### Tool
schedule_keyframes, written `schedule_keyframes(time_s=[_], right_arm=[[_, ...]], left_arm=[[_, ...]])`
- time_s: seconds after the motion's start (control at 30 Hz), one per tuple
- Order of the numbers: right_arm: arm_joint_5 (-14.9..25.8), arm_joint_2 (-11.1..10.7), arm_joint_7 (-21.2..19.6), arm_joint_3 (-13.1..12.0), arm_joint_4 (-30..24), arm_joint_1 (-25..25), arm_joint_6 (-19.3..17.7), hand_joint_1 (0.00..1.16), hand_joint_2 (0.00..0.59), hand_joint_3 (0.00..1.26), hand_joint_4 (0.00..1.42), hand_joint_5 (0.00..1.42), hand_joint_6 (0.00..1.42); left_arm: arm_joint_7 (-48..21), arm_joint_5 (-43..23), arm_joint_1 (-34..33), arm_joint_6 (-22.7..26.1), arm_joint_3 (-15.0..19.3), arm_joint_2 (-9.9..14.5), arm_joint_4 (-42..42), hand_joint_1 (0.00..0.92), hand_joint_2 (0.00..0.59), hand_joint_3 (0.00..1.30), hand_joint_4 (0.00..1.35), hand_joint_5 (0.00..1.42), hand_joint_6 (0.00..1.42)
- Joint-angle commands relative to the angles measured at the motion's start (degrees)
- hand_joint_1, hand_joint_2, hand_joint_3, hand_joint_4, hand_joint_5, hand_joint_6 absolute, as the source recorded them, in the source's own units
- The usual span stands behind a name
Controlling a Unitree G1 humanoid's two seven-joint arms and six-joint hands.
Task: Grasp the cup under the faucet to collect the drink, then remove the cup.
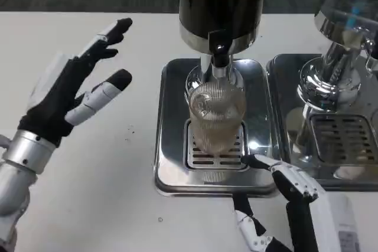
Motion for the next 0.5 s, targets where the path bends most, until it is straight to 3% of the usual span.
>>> schedule_keyframes(time_s=[0.03, 0.27, 0.5], right_arm=[[0.74, -0.44, 0.33, -0.53, 0.19, -0.82, -0.83, 0.46, 0.411, 0.41, 0.38, 0.35, 0.39], [1.38, -0.78, 0.88, -0.87, 0.73, -2.25, -0.97, 0.46, 0.411, 0.41, 0.38, 0.36, 0.39], [1.66, -0.43, 0.64, -0.67, 1.19, -2.96, -0.82, 0.46, 0.407, 0.41, 0.38, 0.36, 0.39]], left_arm=[[-10.19, -10.37, 0.6, 1.34, 3.66, 1.61, -4.83, 0.0, 0.094, 0.32, 0.25, 0.31, 0.37], [-34.71, -30.06, -1.54, 16.04, 9.14, 1.48, -14.22, 0.0, 0.107, 0.44, 0.43, 0.45, 0.44], [-47.57, -36.71, -4.59, 34.14, 10.45, 0.56, -19.6, 0.0, 0.116, 0.33, 0.33, 0.33, 0.26]])
